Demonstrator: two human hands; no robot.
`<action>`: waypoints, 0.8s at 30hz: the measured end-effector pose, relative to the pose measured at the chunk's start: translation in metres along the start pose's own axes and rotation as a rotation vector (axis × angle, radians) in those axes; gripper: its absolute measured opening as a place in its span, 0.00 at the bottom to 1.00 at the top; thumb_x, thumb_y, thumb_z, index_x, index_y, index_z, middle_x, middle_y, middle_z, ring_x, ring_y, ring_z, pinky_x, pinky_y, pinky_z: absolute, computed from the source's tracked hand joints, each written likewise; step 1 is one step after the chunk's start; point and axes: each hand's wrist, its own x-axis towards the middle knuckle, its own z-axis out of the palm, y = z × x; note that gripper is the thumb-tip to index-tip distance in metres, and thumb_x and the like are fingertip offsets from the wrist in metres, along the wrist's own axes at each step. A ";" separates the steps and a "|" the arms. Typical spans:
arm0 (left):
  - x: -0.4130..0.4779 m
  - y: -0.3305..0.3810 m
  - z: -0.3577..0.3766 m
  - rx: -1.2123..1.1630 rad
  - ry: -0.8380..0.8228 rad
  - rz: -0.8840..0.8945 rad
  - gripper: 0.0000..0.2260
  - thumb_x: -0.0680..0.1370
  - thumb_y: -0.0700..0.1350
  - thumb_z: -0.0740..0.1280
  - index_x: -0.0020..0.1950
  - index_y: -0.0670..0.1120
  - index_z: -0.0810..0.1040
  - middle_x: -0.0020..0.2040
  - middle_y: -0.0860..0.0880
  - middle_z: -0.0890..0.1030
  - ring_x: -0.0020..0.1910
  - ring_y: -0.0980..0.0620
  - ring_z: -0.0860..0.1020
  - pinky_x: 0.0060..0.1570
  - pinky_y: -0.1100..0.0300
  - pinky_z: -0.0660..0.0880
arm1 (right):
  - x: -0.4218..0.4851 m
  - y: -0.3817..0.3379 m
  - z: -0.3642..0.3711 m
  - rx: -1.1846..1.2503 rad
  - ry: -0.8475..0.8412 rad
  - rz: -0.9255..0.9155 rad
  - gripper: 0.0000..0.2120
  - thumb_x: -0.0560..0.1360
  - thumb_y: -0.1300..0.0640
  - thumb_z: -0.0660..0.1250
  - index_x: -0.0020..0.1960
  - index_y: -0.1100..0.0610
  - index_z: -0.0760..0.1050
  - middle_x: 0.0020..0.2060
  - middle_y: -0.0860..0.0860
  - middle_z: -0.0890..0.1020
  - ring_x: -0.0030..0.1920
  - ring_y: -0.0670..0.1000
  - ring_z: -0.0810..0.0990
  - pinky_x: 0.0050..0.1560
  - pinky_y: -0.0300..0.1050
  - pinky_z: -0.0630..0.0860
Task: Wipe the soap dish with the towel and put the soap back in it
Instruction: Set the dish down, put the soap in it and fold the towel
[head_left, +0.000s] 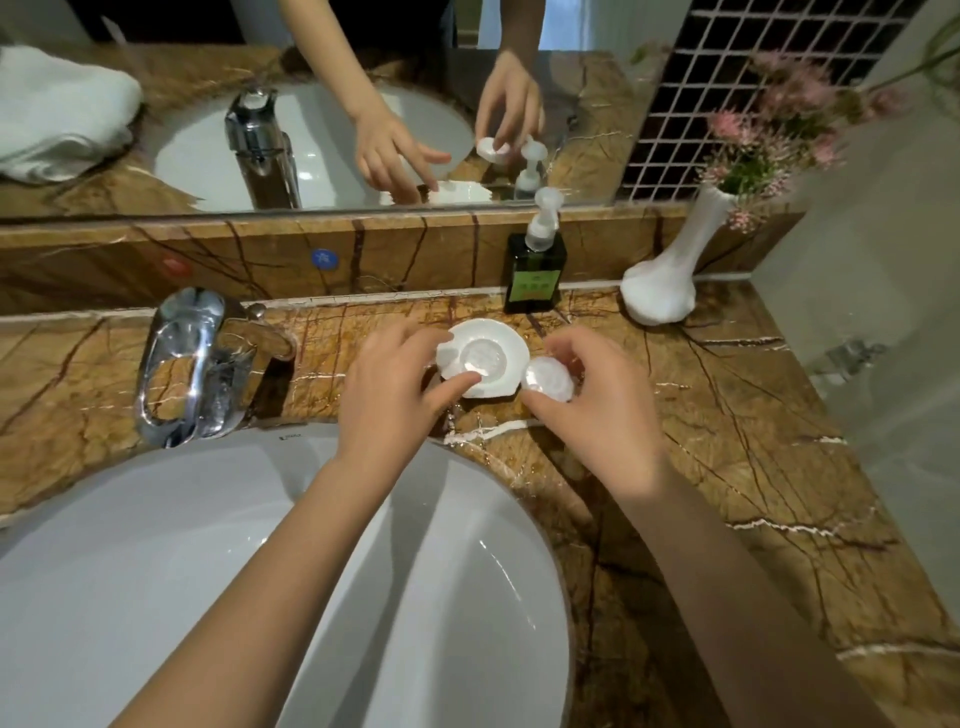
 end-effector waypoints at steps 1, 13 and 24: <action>-0.006 -0.003 -0.003 -0.006 0.003 -0.020 0.20 0.73 0.60 0.66 0.58 0.48 0.78 0.54 0.48 0.78 0.54 0.47 0.73 0.46 0.56 0.67 | 0.007 -0.005 0.006 -0.005 0.005 -0.016 0.20 0.66 0.55 0.74 0.56 0.48 0.74 0.48 0.43 0.78 0.47 0.42 0.75 0.42 0.35 0.72; -0.037 -0.022 -0.019 -0.051 -0.019 -0.105 0.14 0.78 0.51 0.62 0.61 0.49 0.77 0.56 0.50 0.78 0.56 0.49 0.74 0.50 0.52 0.72 | 0.051 -0.020 0.067 -0.133 -0.056 -0.021 0.23 0.66 0.55 0.74 0.59 0.50 0.72 0.55 0.49 0.79 0.54 0.52 0.76 0.44 0.46 0.74; -0.038 -0.025 -0.020 -0.036 -0.044 -0.106 0.13 0.78 0.50 0.59 0.60 0.50 0.77 0.57 0.51 0.78 0.56 0.49 0.73 0.50 0.53 0.72 | 0.044 -0.020 0.064 -0.145 -0.092 0.044 0.24 0.67 0.55 0.71 0.61 0.49 0.69 0.55 0.50 0.78 0.55 0.53 0.75 0.45 0.51 0.77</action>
